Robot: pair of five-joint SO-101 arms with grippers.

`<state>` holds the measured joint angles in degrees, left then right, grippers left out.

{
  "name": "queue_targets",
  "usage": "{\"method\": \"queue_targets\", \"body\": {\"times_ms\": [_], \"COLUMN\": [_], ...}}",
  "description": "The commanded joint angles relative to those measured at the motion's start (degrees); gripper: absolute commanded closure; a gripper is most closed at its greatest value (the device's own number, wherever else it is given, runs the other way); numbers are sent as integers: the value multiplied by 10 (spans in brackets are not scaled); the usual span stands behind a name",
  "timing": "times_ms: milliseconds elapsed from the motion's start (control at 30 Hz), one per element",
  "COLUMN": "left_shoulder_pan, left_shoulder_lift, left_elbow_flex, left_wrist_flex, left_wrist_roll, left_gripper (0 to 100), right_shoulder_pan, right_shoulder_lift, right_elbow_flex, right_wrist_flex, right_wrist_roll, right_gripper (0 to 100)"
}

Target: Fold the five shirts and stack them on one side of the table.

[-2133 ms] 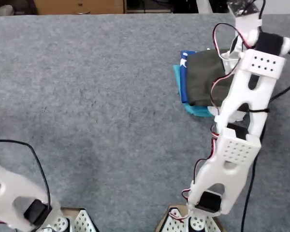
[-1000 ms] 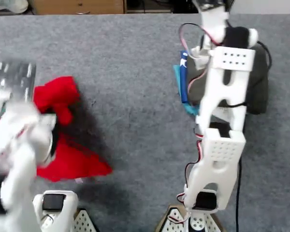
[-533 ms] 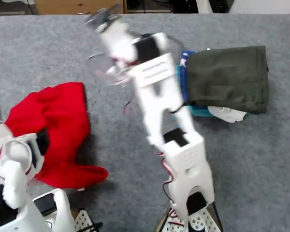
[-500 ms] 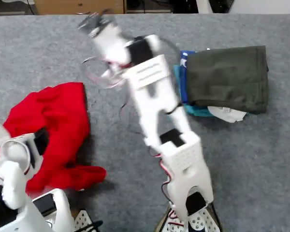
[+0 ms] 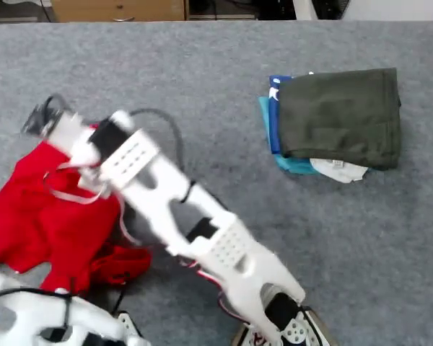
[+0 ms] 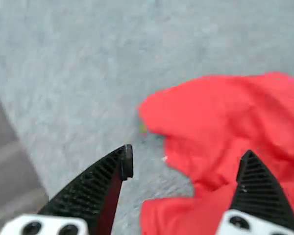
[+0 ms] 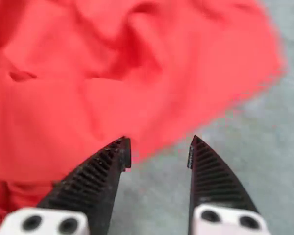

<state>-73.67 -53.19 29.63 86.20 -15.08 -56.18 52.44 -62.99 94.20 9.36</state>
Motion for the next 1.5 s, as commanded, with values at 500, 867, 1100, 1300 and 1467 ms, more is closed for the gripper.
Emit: {"method": "queue_targets", "body": {"times_ms": [500, 867, 1100, 1300, 1467], "left_shoulder_pan": [-72, -72, -76, -76, -76], "left_shoulder_lift": [74, 74, 74, 75, 75], "left_elbow_flex": [4, 42, 40, 44, 44], "left_wrist_flex": [-14, -18, -66, -74, -74], "left_wrist_roll": [-33, -34, -30, -20, 4], "left_gripper": [662, 662, 662, 662, 661], "right_shoulder_pan": [93, 273, 337, 367, 310], "right_shoulder_lift": [97, -18, -89, -116, -170], "right_elbow_flex": [-76, 36, 141, 102, 66], "right_wrist_flex": [83, 83, 79, 82, 81], "right_wrist_roll": [-8, 2, 72, 77, 70], "right_gripper": [995, 997, 982, 652, 592]}}
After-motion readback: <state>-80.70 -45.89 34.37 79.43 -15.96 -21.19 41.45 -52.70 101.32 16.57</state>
